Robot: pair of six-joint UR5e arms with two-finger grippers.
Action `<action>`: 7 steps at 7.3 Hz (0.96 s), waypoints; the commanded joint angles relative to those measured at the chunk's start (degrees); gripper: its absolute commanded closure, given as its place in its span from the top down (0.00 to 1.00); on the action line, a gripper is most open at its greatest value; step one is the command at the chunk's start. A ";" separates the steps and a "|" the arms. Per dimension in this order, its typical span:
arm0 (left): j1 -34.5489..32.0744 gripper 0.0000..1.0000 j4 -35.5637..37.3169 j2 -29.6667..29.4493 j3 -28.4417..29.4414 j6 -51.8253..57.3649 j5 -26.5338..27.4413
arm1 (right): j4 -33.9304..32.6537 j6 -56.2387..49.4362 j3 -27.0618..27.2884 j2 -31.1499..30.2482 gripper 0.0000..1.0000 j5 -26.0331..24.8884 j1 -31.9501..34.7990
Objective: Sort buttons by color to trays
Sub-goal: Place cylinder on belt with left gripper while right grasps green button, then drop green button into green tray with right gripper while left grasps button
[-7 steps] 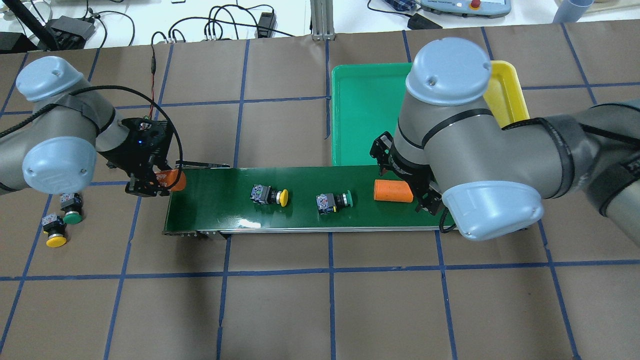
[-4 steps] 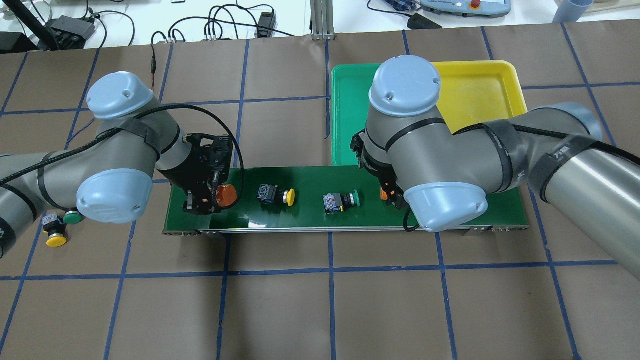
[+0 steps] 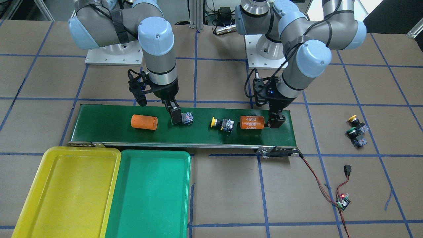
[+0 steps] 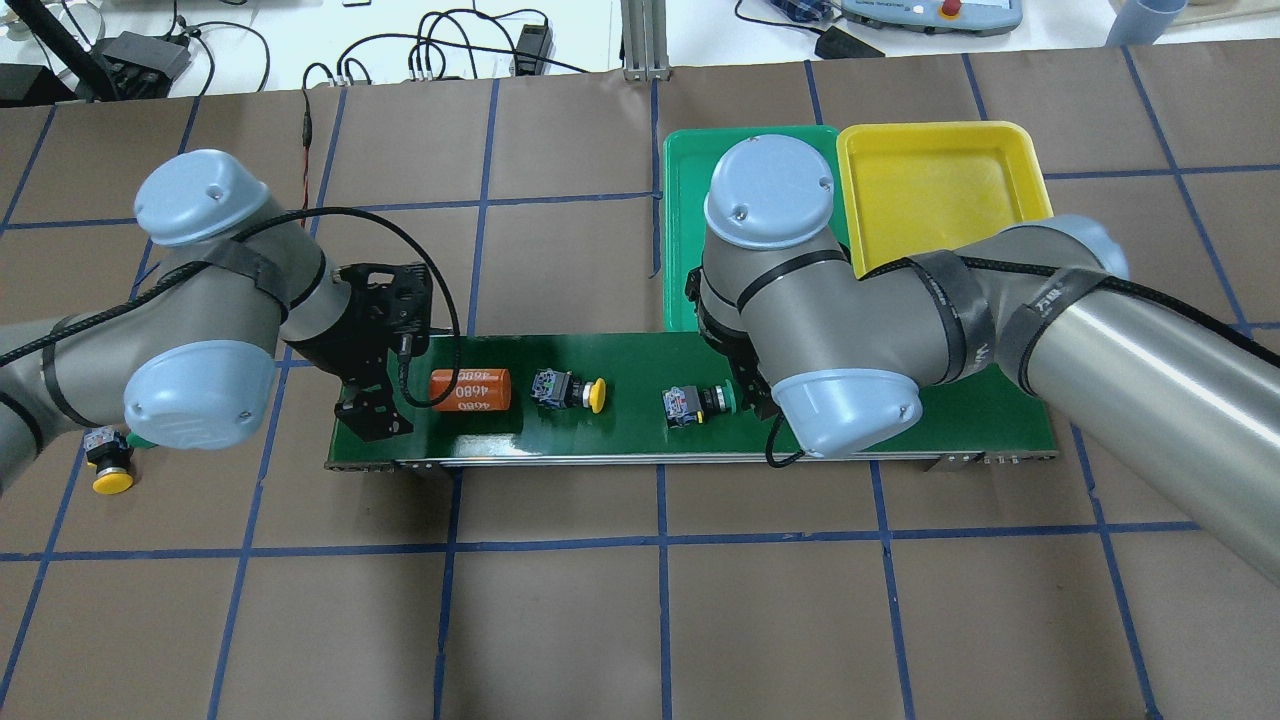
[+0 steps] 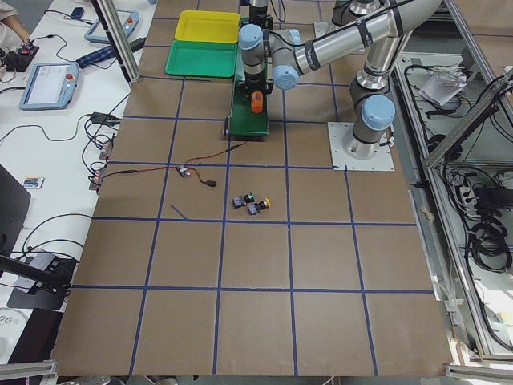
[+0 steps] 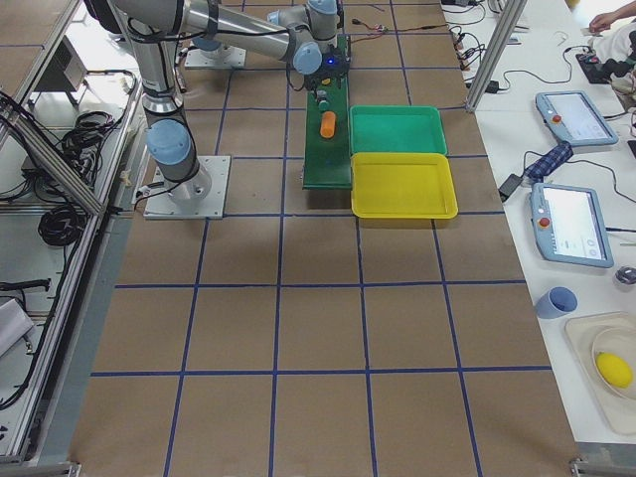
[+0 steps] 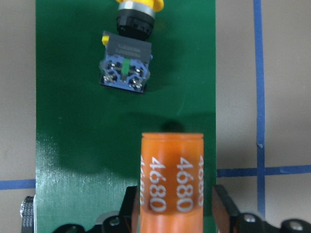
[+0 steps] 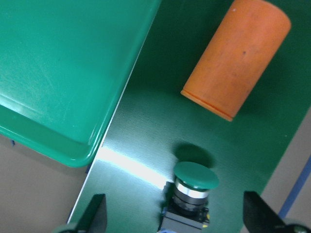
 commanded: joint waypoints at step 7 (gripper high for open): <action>33.38 1.00 16.95 -11.96 1.92 -25.32 3.77 | 1.00 1.76 0.45 2.95 1.00 0.00 0.10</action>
